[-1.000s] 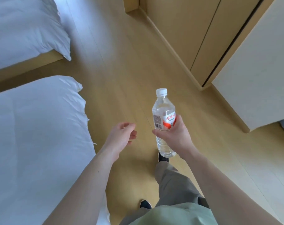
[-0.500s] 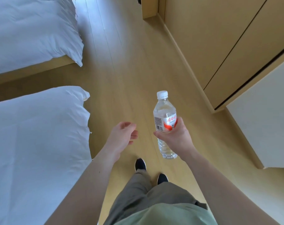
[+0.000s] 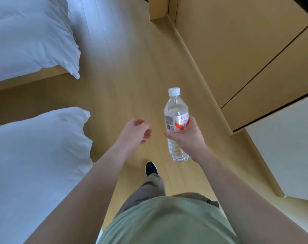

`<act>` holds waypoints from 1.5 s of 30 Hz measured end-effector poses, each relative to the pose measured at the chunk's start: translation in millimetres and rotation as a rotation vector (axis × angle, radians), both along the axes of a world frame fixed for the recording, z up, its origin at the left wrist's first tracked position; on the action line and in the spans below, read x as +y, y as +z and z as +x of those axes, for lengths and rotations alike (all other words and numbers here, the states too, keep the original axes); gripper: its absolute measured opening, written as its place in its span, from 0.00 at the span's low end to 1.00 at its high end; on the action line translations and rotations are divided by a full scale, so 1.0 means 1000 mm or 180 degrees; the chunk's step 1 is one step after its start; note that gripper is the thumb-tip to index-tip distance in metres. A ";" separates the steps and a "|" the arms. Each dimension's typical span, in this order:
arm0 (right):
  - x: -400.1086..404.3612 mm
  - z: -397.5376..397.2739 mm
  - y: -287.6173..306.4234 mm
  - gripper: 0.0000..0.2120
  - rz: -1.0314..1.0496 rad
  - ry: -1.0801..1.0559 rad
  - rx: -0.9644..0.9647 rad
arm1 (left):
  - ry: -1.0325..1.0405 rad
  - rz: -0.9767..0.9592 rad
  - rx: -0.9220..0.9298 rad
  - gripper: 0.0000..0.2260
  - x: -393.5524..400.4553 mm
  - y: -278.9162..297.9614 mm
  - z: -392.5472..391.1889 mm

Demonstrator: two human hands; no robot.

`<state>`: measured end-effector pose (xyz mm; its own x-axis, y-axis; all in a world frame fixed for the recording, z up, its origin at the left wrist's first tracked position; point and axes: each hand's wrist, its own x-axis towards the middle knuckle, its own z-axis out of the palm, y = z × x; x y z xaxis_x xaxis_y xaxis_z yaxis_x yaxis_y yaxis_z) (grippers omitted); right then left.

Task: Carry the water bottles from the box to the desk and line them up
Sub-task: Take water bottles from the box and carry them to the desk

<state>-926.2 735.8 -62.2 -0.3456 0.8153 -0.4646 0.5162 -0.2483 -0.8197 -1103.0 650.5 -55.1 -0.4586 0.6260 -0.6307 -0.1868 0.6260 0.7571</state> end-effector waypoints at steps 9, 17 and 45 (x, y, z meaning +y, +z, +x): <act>0.065 -0.107 0.009 0.27 0.0035 0.0008 0.0021 | 0.0035 0.0090 -0.0078 0.09 0.072 -0.003 -0.102; 0.119 -0.176 -0.001 0.29 -0.0019 0.0064 0.0054 | 0.0171 -0.0023 -0.0223 0.10 0.120 -0.024 -0.169; 0.370 -0.511 -0.012 0.24 0.0001 0.0447 0.0053 | 0.0441 -0.0093 -0.0160 0.07 0.349 -0.020 -0.486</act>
<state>-1437.4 1106.2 -74.0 -0.4640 0.7584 -0.4577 0.5323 -0.1743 -0.8284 -1589.1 999.7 -75.1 -0.5068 0.5399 -0.6721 -0.3100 0.6133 0.7264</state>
